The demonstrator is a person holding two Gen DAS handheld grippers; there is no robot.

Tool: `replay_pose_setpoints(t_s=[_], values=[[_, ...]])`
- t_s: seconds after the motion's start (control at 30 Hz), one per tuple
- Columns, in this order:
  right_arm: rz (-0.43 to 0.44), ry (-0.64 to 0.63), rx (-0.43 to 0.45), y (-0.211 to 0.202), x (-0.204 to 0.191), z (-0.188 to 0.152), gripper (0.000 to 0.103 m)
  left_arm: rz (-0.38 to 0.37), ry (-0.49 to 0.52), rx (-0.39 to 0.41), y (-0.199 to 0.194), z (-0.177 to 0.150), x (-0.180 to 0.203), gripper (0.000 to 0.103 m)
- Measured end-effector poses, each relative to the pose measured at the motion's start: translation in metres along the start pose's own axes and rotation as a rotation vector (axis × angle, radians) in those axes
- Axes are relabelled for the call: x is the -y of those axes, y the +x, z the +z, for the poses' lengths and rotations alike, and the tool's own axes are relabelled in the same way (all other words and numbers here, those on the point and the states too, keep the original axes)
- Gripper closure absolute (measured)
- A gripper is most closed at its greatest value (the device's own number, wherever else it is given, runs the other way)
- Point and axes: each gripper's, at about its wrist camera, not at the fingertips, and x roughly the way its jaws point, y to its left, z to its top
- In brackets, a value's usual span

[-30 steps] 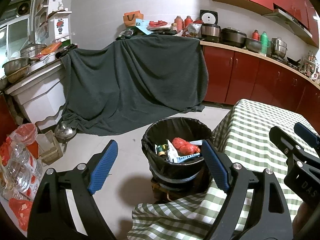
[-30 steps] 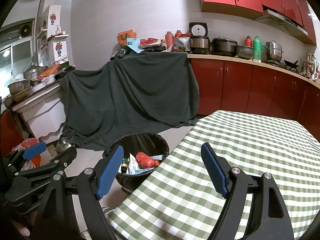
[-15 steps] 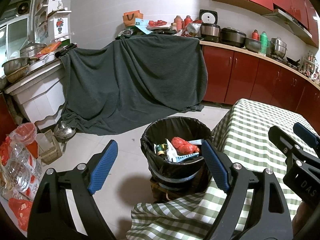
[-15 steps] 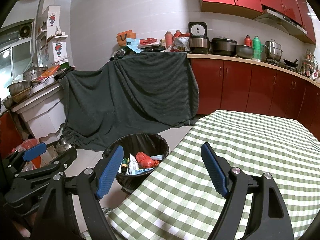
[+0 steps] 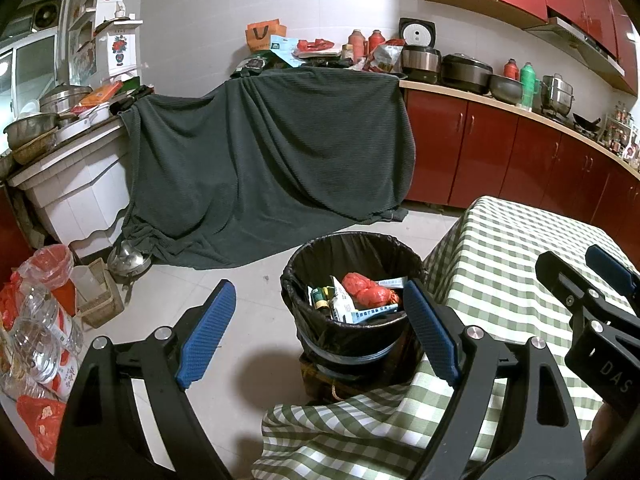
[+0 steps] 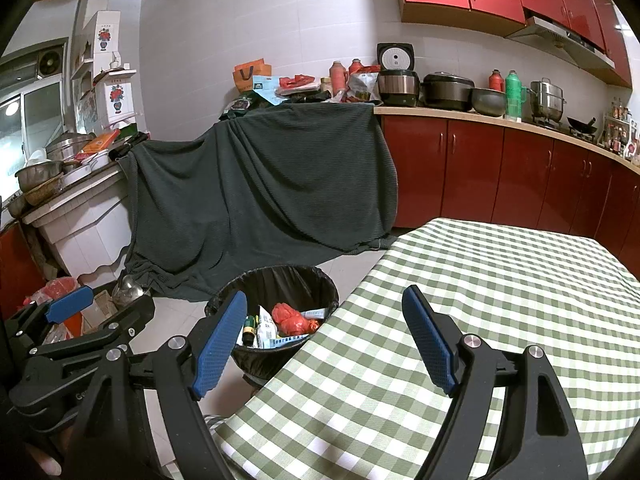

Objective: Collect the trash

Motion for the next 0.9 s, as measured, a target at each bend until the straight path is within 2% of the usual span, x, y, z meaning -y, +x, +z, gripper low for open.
replay_pose_setpoints(t_s=[0.9], values=[[0.001, 0.001, -0.001, 0.0001, 0.0001, -0.0002, 0.025, 0.013, -0.005, 0.014, -0.0010, -0.0043, 0.0024, 0.019]])
